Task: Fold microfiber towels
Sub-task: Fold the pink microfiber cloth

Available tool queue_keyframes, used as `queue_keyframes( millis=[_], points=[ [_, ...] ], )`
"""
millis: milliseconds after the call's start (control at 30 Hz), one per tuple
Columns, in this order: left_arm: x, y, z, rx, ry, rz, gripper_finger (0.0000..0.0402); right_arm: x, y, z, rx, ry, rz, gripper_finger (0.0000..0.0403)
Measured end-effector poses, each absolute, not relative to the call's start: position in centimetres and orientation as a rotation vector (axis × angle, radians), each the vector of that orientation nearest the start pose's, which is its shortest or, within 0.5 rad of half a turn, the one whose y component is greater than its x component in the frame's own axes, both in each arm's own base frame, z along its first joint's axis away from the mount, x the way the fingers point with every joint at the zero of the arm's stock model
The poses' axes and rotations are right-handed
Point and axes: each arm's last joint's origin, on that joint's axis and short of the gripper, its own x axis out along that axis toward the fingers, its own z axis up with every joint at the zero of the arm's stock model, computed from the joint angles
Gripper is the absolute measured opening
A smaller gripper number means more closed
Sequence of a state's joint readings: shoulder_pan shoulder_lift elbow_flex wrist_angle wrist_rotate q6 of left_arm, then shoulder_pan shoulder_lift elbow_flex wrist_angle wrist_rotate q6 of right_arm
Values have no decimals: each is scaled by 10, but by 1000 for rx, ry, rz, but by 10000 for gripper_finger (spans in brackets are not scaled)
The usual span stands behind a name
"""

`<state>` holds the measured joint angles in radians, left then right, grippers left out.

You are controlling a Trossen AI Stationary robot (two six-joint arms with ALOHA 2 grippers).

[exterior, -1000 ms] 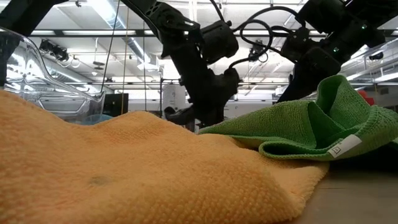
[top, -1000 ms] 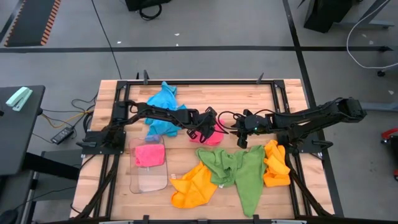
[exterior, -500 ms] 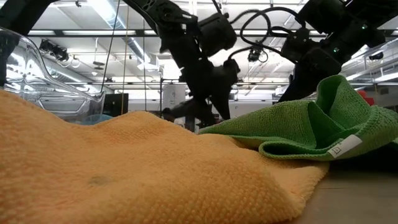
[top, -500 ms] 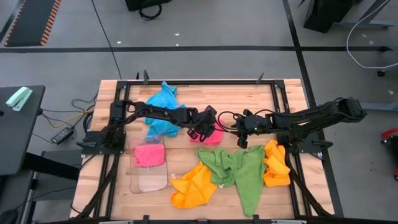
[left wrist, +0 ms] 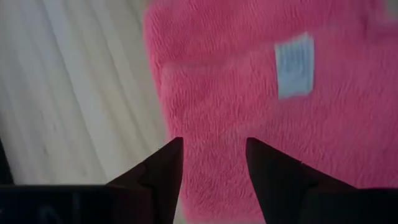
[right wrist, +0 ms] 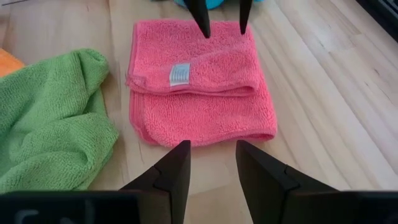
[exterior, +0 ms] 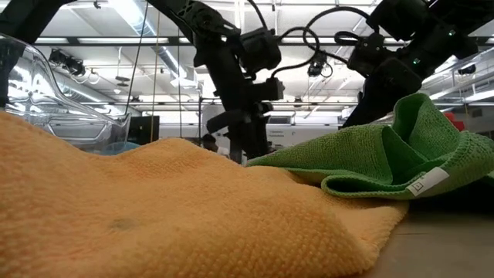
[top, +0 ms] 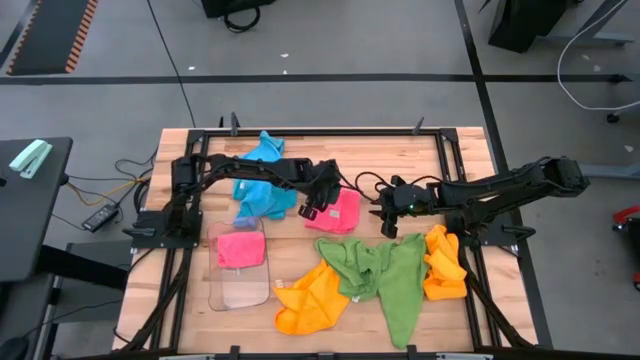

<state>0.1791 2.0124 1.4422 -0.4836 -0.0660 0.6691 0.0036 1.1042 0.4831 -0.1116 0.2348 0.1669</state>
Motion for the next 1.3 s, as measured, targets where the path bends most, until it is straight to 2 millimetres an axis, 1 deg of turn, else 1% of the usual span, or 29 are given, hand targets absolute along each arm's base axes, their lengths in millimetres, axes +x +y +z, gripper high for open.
queue_keyframes(
  millis=[67, 200, 333, 433, 567, 700, 767, 900, 1067, 1167, 1300],
  points=[
    [414, 75, 171, 508, 1088, -130, 170, 207, -6, 182, 70, 705, -280, 137],
    [413, 74, 153, 461, 1166, -141, 154, 207, -6, 182, 70, 704, -280, 137],
    [409, 75, 146, 457, 1234, -146, 143, 207, -6, 182, 71, 703, -280, 137],
    [408, 75, 146, 465, 1246, -138, 138, 207, -6, 182, 71, 702, -280, 137],
    [407, 70, 153, 505, 1248, -124, 132, 207, -6, 182, 71, 702, -280, 137],
    [404, 64, 174, 535, 1202, -124, 124, 207, -6, 182, 70, 701, -280, 137],
    [403, 61, 181, 542, 1180, -123, 122, 209, -6, 182, 69, 684, -278, 137],
    [408, 56, 184, 543, 1130, -109, 126, 217, -6, 180, 54, 651, -269, 137],
    [417, 51, 184, 544, 1050, -85, 142, 223, -6, 169, 20, 692, -262, 137],
    [425, 49, 190, 552, 950, -57, 152, 220, -6, 165, 17, 742, -265, 137],
    [431, 45, 195, 562, 871, -42, 159, 212, -6, 167, 62, 782, -284, 137]
  ],
)
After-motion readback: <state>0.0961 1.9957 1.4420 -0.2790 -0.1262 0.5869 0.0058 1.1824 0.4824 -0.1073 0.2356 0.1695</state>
